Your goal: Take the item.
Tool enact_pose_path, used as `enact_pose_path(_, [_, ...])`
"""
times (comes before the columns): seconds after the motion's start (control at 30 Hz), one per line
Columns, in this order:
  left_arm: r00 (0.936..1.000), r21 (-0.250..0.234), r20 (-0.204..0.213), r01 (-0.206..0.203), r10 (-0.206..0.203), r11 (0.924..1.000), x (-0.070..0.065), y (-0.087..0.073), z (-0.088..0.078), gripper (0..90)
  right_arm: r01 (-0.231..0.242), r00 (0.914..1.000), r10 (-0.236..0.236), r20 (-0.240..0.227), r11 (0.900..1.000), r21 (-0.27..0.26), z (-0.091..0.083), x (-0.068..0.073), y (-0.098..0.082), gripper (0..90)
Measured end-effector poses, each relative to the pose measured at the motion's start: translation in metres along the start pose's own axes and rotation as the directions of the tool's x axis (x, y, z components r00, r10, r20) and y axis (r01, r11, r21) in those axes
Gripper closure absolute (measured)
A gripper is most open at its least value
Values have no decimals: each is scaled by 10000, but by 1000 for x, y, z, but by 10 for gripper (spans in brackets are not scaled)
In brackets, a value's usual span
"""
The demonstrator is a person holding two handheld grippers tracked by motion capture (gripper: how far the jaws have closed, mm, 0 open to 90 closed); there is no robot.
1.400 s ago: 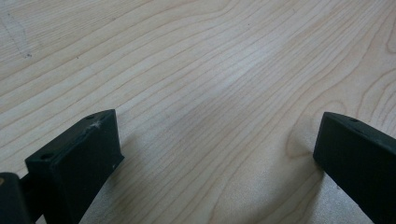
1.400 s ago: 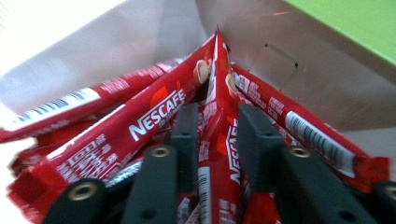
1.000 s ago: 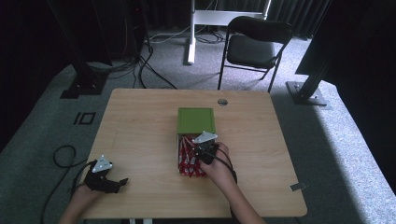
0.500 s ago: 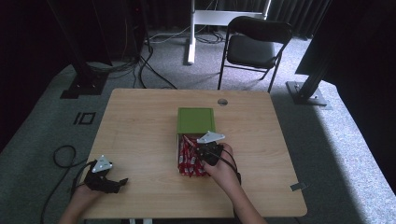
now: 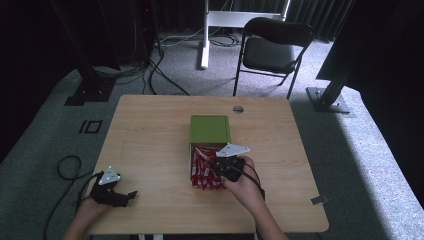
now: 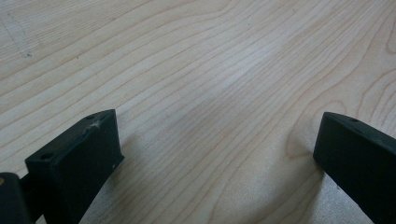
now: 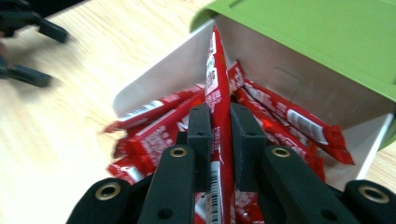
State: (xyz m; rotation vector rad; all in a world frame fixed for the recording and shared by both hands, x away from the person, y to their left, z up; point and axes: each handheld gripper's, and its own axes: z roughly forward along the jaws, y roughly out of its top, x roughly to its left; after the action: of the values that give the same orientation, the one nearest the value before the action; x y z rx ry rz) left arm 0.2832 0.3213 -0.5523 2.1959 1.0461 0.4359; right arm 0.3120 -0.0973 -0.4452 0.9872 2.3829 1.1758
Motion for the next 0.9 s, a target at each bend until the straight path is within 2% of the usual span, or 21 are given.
enact_pose_path(0.23, [10000,-3,1,6,-6,10000,0,0,0,16,-3,10000,2,-43,9998,-181,-10,1,1,800])
enact_pose_path(0.4, [10000,-1,2,9,-9,10000,0,0,0,16,-128,9996,110,-269,9976,-675,-21,1,7,799])
enact_pose_path(0.57, [10000,-3,-2,7,-7,10000,0,0,0,16,-303,9995,286,-162,9931,-1135,-30,-3,12,798])
enact_pose_path(0.83, [10000,6,-1,1,-1,10000,0,0,0,16,-668,9959,777,471,9774,-2006,-42,-18,18,797])
enact_pose_path(0.9, [10000,-2,2,10,-10,10000,0,0,0,16,-658,9930,844,828,9763,-2064,-43,-22,19,796])
